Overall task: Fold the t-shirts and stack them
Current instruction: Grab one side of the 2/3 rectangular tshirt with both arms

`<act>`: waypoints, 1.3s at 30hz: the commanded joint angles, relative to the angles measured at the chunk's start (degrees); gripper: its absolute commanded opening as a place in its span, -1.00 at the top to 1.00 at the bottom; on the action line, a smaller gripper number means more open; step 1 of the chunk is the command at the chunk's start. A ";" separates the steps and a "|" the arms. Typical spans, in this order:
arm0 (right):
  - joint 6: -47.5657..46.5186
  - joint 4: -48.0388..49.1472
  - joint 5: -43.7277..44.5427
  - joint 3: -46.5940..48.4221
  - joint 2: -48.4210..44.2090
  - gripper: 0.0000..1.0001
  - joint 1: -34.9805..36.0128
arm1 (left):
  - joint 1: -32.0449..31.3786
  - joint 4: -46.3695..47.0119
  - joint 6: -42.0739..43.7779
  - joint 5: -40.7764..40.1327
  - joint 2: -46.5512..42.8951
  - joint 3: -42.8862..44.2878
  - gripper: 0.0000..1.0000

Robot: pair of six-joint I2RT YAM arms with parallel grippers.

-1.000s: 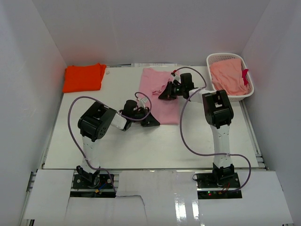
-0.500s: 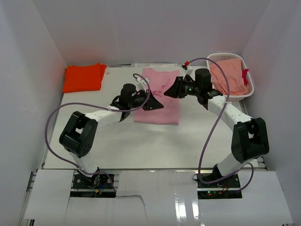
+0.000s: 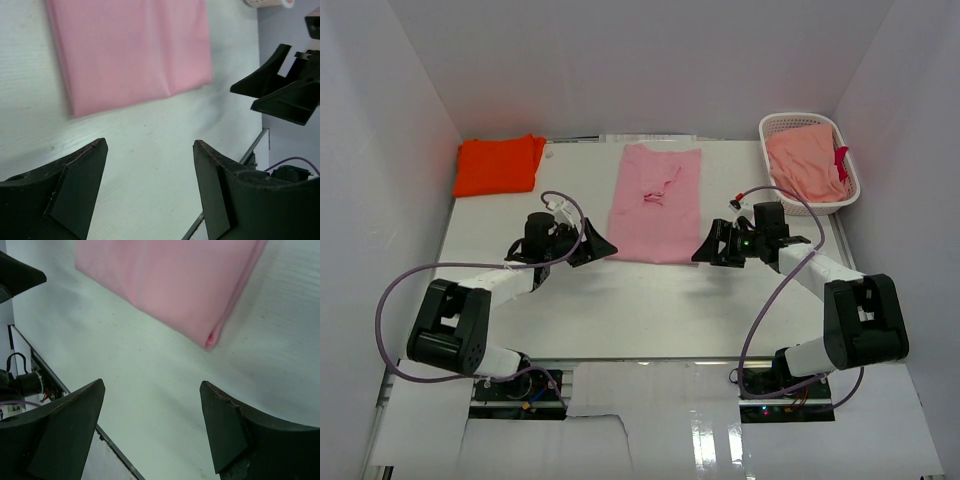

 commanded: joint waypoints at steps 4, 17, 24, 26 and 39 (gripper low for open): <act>-0.63 1.72 -1.34 -2.05 2.06 -0.60 -1.72 | 1.51 3.18 1.92 0.91 4.16 -3.80 -0.55; 2.98 13.06 -1.07 -1.62 14.89 -0.38 -1.98 | 2.04 12.06 1.57 0.12 14.63 -3.37 -0.49; 4.56 15.78 -0.29 -0.30 18.15 -0.21 -1.98 | 1.95 12.50 1.92 -1.29 14.72 -2.84 -0.48; 4.56 15.78 0.51 0.05 18.68 -0.21 -2.07 | 2.04 12.42 2.09 -2.08 14.46 -2.75 -0.48; 4.65 16.13 1.48 0.06 20.17 0.44 -1.98 | 3.27 12.41 2.54 -1.99 15.68 -2.49 -0.48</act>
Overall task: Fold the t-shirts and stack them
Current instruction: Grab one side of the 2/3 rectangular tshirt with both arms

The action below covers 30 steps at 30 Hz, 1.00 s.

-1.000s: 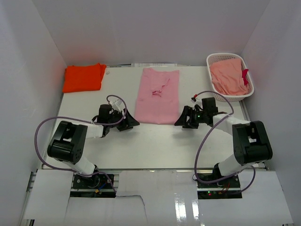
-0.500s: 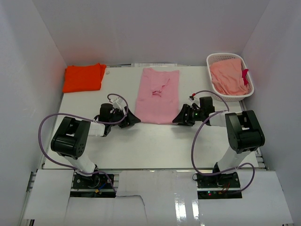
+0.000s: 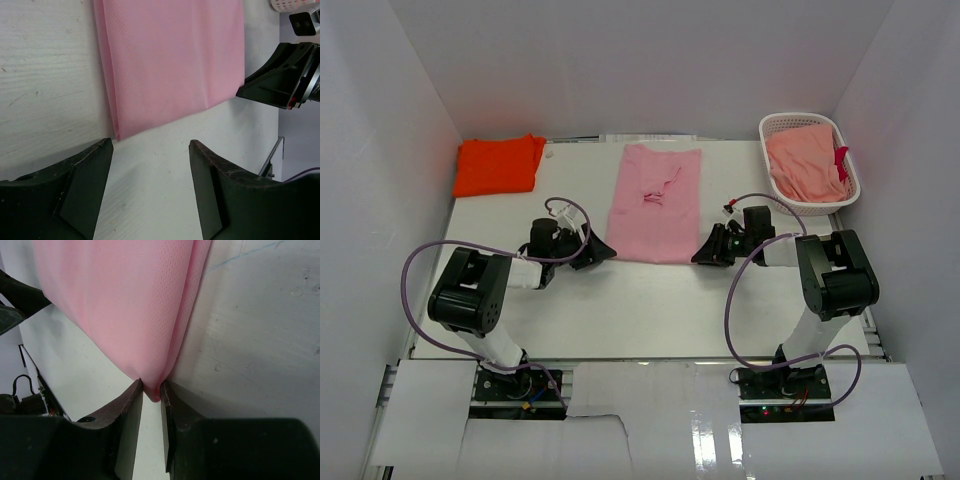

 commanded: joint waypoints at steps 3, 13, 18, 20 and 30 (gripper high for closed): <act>-1.15 -0.54 3.07 0.25 1.84 0.55 -0.08 | 0.93 -1.71 1.73 -1.75 1.24 0.33 -0.48; -1.76 -1.15 3.07 0.60 1.84 0.84 -0.08 | 1.54 -1.79 3.04 -1.93 2.64 0.24 -0.47; -1.76 -1.24 2.98 0.87 1.57 0.85 -0.08 | 1.46 -1.62 3.22 -1.49 6.41 1.82 -0.30; -1.76 -1.24 2.81 0.78 1.57 0.85 -0.17 | 1.54 -1.53 3.13 -1.05 7.65 2.35 -0.29; -1.85 -1.42 2.72 0.96 1.40 0.85 -0.08 | 1.46 -1.09 2.78 -1.22 8.10 2.09 0.01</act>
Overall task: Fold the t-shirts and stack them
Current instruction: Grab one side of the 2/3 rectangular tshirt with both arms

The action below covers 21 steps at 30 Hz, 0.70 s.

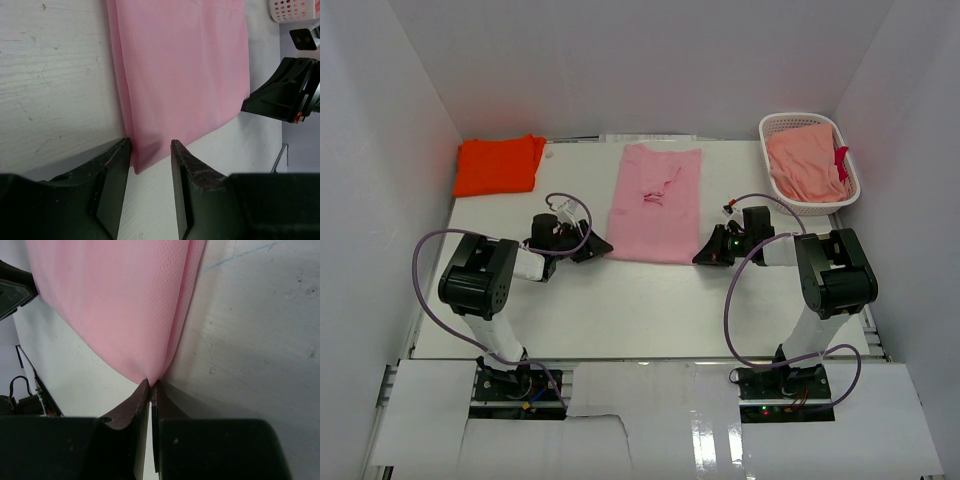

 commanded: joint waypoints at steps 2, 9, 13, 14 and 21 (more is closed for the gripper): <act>-1.78 -1.83 2.33 0.82 0.55 0.85 -0.08 | 0.17 -6.05 1.54 -2.47 -0.23 -2.37 0.00; -1.78 -2.27 2.41 0.91 0.55 0.84 -0.17 | 0.17 -7.54 1.27 -0.63 -1.73 -2.72 0.01; -1.87 -2.45 2.59 0.91 0.46 0.84 -0.08 | 0.08 -8.42 1.45 -1.76 -2.87 -3.43 -0.02; -1.96 -2.45 2.59 1.00 0.54 0.84 -0.08 | 0.08 -8.60 1.45 -1.94 -2.52 -3.17 -0.02; -1.96 -2.36 2.50 1.00 0.63 0.85 -0.08 | 0.08 -9.04 1.53 -0.45 1.25 -1.23 0.27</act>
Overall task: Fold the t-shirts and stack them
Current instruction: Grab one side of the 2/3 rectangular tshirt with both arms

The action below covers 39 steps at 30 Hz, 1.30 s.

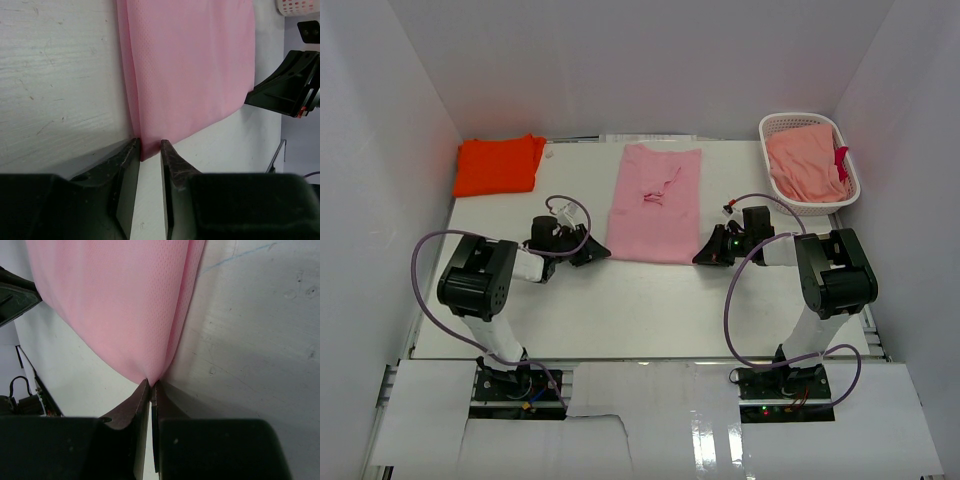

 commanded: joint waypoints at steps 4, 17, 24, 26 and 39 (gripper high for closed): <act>-1.91 -2.12 2.41 0.83 0.63 0.85 -0.08 | -0.07 -6.26 1.73 -0.95 3.40 0.19 0.47; -4.11 -7.21 3.64 0.30 -2.61 0.84 -0.08 | 0.01 -6.97 2.17 1.68 2.71 -1.47 1.00; -5.60 -9.24 3.47 -4.70 -7.36 0.84 -0.08 | -0.77 -9.60 2.17 1.60 -6.24 -7.88 1.00; -6.48 -10.46 3.47 -6.20 -9.03 0.85 -0.08 | -1.57 -10.83 1.65 1.07 -8.62 -9.12 1.00; -7.36 -18.46 2.59 -19.74 -28.88 0.85 0.53 | -13.52 -20.23 -5.30 -5.43 -31.21 -18.53 1.00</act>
